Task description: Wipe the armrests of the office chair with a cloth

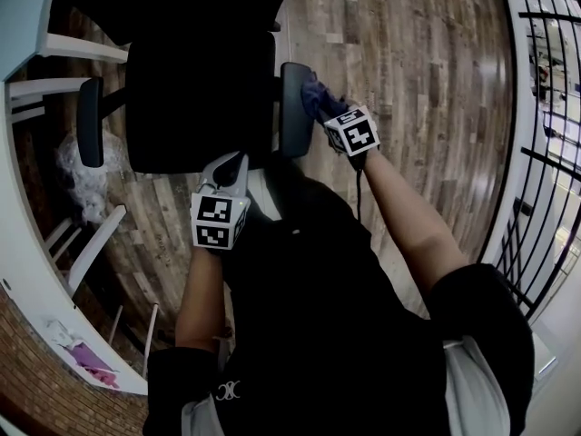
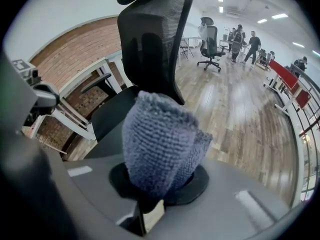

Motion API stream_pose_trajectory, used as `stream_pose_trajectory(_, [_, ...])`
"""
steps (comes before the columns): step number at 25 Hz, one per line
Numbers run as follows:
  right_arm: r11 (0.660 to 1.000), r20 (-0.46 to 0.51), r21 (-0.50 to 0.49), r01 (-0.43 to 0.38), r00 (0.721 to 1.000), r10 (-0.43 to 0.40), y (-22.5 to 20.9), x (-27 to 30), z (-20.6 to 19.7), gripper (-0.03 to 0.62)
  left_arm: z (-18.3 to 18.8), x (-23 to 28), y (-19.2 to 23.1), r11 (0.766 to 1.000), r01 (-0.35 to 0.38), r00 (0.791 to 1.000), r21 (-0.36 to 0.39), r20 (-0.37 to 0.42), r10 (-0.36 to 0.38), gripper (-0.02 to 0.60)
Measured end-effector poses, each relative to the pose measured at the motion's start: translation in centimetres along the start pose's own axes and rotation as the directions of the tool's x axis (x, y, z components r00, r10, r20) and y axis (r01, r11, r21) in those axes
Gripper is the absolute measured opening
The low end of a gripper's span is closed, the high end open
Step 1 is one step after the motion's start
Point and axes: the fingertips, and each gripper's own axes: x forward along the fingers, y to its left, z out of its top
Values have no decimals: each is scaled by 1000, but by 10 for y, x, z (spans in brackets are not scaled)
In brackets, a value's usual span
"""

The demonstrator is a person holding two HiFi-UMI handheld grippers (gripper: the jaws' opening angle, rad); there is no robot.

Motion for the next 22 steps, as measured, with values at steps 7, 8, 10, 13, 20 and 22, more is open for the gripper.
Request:
stream_pose_trajectory(7, [998, -54, -25, -62, 997, 61, 48, -19, -52, 55, 6, 6, -11, 999, 25, 1000, 32, 1, -25, 6])
stream_pose_trajectory(8, [997, -61, -35, -71, 996, 69, 54, -21, -58, 55, 8, 7, -12, 999, 28, 1000, 36, 5, -28, 6])
stream_pose_trajectory(10, [994, -78, -58, -91, 993, 87, 67, -26, -69, 55, 8, 7, -13, 999, 29, 999, 38, 11, -30, 6])
stream_pose_trajectory(13, [982, -101, -133, -133, 988, 120, 91, -37, -79, 55, 6, 5, -13, 999, 26, 1000, 27, 7, -26, 6])
stream_pose_trajectory(20, [920, -125, -312, -238, 970, 208, 156, -34, -76, 55, -5, 2, -10, 1000, 17, 1000, 10, -9, -17, 6])
stream_pose_trajectory(22, [936, -98, -279, -213, 976, 193, 152, -30, -68, 57, -5, 2, -11, 1000, 16, 1000, 14, -6, -16, 6])
